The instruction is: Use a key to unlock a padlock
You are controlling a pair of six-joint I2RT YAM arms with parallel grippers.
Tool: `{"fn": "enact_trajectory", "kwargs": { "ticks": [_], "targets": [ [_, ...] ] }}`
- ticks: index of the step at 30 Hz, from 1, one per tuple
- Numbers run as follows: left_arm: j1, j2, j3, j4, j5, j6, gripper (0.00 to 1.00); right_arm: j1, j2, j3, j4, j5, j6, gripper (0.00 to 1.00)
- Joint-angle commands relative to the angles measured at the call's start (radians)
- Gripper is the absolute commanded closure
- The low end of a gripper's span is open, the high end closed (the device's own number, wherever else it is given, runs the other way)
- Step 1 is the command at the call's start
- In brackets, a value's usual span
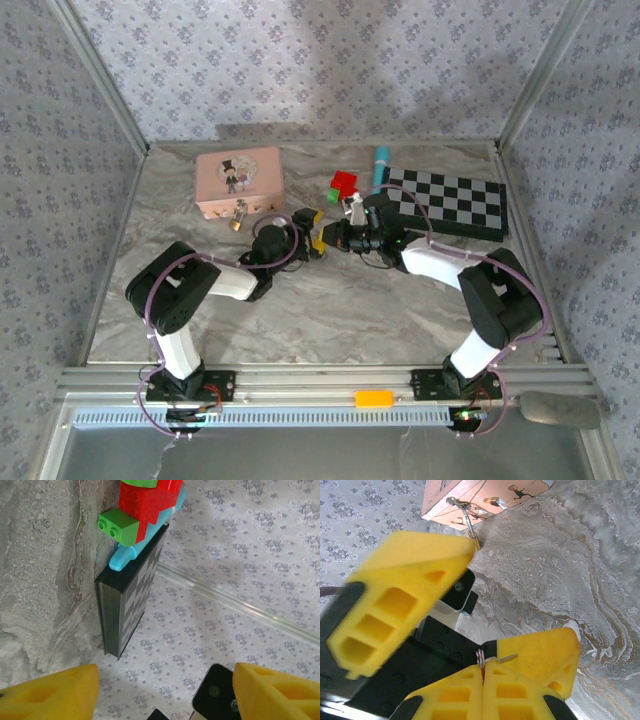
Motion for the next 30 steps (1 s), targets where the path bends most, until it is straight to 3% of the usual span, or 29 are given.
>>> {"fn": "enact_trajectory", "kwargs": {
  "ticks": [1, 9, 16, 26, 27, 30],
  "targets": [
    [-0.002, -0.006, -0.007, 0.029, -0.014, 0.013, 0.37, 0.004, -0.055, -0.019, -0.017, -0.004, -0.025, 1.0],
    [-0.002, -0.006, -0.009, 0.014, -0.019, 0.02, 0.53, 0.002, -0.094, -0.035, -0.056, 0.016, -0.042, 1.0],
    [-0.002, -0.011, -0.012, 0.003, -0.02, 0.023, 0.76, -0.001, -0.096, -0.042, -0.054, 0.017, -0.038, 1.0],
    [-0.001, -0.022, -0.013, -0.022, -0.024, 0.08, 1.0, -0.023, -0.118, -0.05, -0.064, 0.024, -0.046, 1.0],
    [0.001, -0.027, -0.012, -0.028, -0.024, 0.109, 1.0, -0.029, -0.121, -0.051, -0.064, 0.022, -0.049, 0.98],
    [0.009, -0.055, -0.009, -0.048, -0.027, 0.235, 1.0, -0.059, -0.144, -0.061, -0.059, 0.012, -0.058, 0.76]
  ]
}}
